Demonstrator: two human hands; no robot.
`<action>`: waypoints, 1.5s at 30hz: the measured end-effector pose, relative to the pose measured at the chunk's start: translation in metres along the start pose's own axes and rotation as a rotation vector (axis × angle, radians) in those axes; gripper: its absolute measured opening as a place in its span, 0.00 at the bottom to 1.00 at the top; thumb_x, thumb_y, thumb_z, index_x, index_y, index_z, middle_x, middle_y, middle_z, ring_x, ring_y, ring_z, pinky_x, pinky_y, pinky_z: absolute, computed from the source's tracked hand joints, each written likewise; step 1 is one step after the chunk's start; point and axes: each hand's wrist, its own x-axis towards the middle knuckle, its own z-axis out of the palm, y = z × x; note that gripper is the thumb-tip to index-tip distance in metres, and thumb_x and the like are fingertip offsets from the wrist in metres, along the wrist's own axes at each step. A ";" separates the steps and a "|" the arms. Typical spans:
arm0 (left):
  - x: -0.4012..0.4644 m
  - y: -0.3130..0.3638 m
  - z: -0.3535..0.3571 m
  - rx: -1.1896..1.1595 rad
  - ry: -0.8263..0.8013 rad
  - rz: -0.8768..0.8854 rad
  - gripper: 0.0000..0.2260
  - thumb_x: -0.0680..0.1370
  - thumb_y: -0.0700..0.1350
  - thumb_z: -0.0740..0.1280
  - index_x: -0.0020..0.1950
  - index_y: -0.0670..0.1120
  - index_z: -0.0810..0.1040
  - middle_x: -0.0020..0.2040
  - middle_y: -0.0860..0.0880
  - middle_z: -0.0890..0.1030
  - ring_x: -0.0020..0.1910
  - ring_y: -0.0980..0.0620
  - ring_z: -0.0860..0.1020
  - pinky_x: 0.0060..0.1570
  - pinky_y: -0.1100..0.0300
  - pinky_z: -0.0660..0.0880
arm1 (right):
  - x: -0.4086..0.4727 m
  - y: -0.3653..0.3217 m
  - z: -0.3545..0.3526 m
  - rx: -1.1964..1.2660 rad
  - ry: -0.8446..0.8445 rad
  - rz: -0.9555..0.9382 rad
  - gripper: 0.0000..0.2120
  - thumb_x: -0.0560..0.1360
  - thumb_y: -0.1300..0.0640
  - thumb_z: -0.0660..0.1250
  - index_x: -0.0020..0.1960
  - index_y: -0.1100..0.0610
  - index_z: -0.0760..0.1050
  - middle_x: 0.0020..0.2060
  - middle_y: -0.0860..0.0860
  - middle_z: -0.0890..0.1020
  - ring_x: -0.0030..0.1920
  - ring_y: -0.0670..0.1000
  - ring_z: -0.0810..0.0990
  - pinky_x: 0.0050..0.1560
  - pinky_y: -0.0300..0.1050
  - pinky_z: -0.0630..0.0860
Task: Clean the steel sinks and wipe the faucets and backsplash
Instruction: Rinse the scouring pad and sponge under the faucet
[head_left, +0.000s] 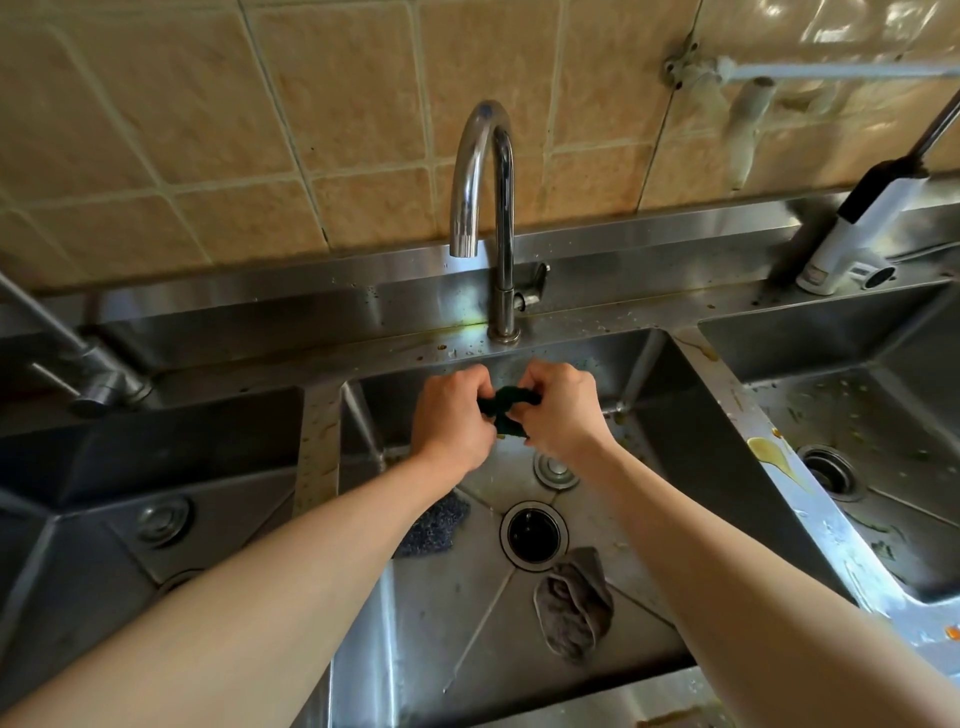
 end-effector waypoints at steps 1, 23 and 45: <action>0.000 -0.001 0.001 0.001 0.001 0.004 0.08 0.70 0.33 0.70 0.37 0.44 0.75 0.37 0.47 0.80 0.38 0.47 0.77 0.35 0.57 0.70 | 0.001 0.001 0.001 -0.001 0.001 0.005 0.14 0.69 0.66 0.68 0.32 0.52 0.68 0.36 0.54 0.78 0.38 0.59 0.81 0.38 0.57 0.80; 0.007 -0.009 -0.019 -0.594 -0.498 -0.426 0.09 0.77 0.35 0.66 0.49 0.49 0.73 0.51 0.44 0.80 0.45 0.48 0.83 0.42 0.54 0.79 | -0.003 0.016 -0.014 0.135 -0.257 0.059 0.11 0.73 0.65 0.69 0.51 0.54 0.74 0.44 0.51 0.80 0.45 0.53 0.82 0.45 0.49 0.82; -0.017 0.008 0.022 0.179 -0.046 0.107 0.09 0.75 0.36 0.66 0.54 0.42 0.76 0.46 0.41 0.82 0.46 0.39 0.79 0.38 0.54 0.69 | -0.006 0.027 0.014 0.075 0.015 0.166 0.05 0.71 0.68 0.66 0.41 0.59 0.74 0.40 0.58 0.81 0.40 0.59 0.81 0.37 0.52 0.80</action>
